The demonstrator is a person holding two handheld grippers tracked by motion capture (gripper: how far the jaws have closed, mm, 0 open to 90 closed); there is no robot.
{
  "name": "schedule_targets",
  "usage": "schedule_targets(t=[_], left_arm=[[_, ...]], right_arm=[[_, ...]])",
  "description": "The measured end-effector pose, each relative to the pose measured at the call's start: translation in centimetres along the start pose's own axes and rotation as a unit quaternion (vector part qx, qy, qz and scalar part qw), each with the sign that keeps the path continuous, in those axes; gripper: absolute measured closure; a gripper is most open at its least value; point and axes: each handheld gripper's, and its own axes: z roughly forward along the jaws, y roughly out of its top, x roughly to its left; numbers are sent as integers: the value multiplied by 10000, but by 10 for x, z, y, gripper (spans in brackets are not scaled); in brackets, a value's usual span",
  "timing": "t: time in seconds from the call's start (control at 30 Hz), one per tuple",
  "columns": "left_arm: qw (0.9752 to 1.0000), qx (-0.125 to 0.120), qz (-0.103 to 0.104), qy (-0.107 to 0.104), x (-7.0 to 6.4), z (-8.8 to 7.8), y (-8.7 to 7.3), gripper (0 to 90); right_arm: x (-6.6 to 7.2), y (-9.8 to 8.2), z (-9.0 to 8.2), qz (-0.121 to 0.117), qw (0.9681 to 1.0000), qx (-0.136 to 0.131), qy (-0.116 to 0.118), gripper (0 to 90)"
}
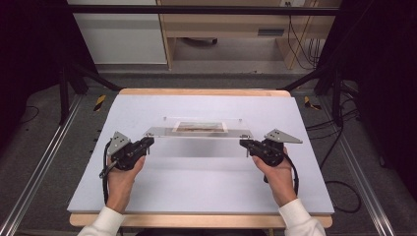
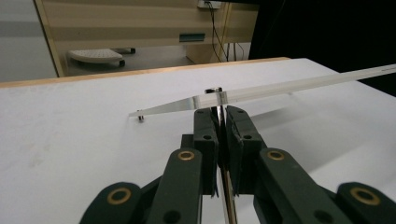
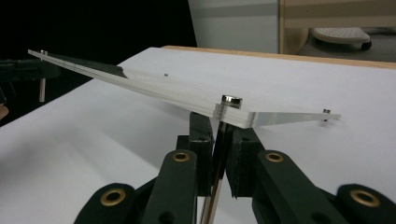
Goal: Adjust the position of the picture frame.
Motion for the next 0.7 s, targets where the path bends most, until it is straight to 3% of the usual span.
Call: schedule_targets(t=[0.4,0.7], left_arm=[[9993,344,109,-84,-1,-4,-10,832],[9984,548,111,-83,-1,-7,-19,834]], right_arm=[[4,-22,-1,-26,9998,175,-109,832],[5,-31,1,-141,9993,343,2,836]])
